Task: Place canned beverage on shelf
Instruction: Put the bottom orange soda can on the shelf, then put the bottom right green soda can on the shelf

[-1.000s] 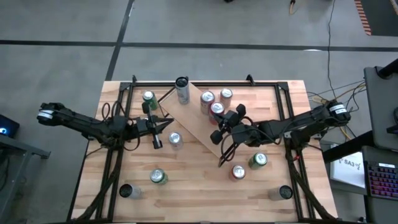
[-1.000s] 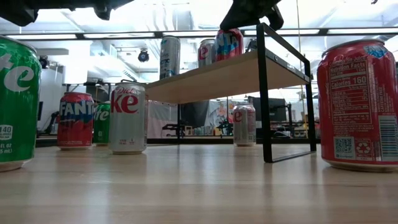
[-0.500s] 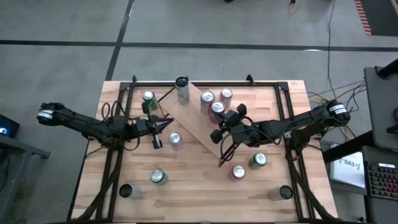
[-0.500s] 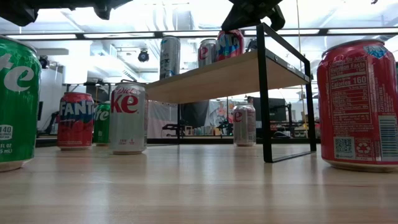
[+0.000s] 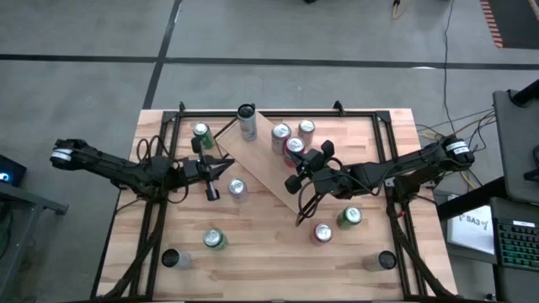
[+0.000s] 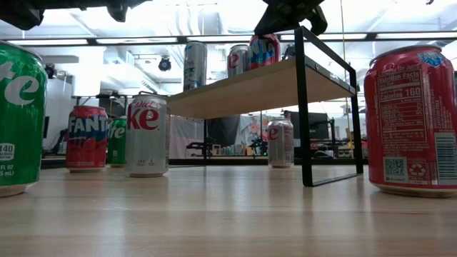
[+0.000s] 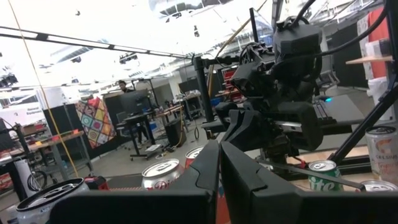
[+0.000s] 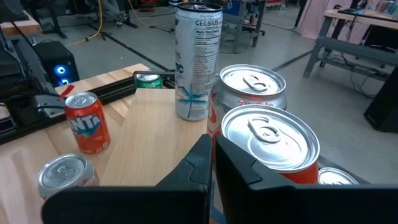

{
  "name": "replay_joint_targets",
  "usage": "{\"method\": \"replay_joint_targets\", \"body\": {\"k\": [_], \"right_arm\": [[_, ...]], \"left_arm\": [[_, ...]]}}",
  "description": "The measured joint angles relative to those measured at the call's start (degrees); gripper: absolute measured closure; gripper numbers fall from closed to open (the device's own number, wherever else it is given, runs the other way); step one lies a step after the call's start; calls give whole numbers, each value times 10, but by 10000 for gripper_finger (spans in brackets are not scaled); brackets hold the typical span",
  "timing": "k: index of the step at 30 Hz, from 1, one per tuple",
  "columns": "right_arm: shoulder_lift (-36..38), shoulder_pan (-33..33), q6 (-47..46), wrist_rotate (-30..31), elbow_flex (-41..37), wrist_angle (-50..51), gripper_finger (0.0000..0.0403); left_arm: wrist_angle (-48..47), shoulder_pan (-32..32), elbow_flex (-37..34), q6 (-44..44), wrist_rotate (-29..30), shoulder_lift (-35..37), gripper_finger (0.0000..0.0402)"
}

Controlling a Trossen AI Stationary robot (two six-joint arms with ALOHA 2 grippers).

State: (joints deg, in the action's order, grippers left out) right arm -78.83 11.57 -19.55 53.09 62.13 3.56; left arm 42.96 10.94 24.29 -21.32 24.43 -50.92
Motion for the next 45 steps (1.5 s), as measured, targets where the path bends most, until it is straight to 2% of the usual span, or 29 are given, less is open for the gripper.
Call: {"method": "replay_joint_targets", "body": {"k": [13,20,25,30,33,36,38,42,45], "right_arm": [[2,0,0,10,1,5,394],[4,35,24,-2,36,4,394],[4,64,31,-96,65,5,394],[4,78,24,-266,82,6,394],[4,80,-17,-363,85,8,394],[1,79,-77,-435,87,14,394],[1,79,-107,-458,88,44,394],[0,79,-180,-457,88,119,394],[-4,79,-202,-456,88,151,394]], "left_arm": [[2,0,0,0,0,0,401],[4,0,0,0,0,0,401],[4,0,0,0,0,0,401],[6,0,0,4,0,0,401],[7,0,0,9,0,0,401],[10,0,0,9,0,0,401],[11,0,0,9,0,0,401],[12,0,0,9,0,0,401],[12,0,0,9,0,0,401]]}}
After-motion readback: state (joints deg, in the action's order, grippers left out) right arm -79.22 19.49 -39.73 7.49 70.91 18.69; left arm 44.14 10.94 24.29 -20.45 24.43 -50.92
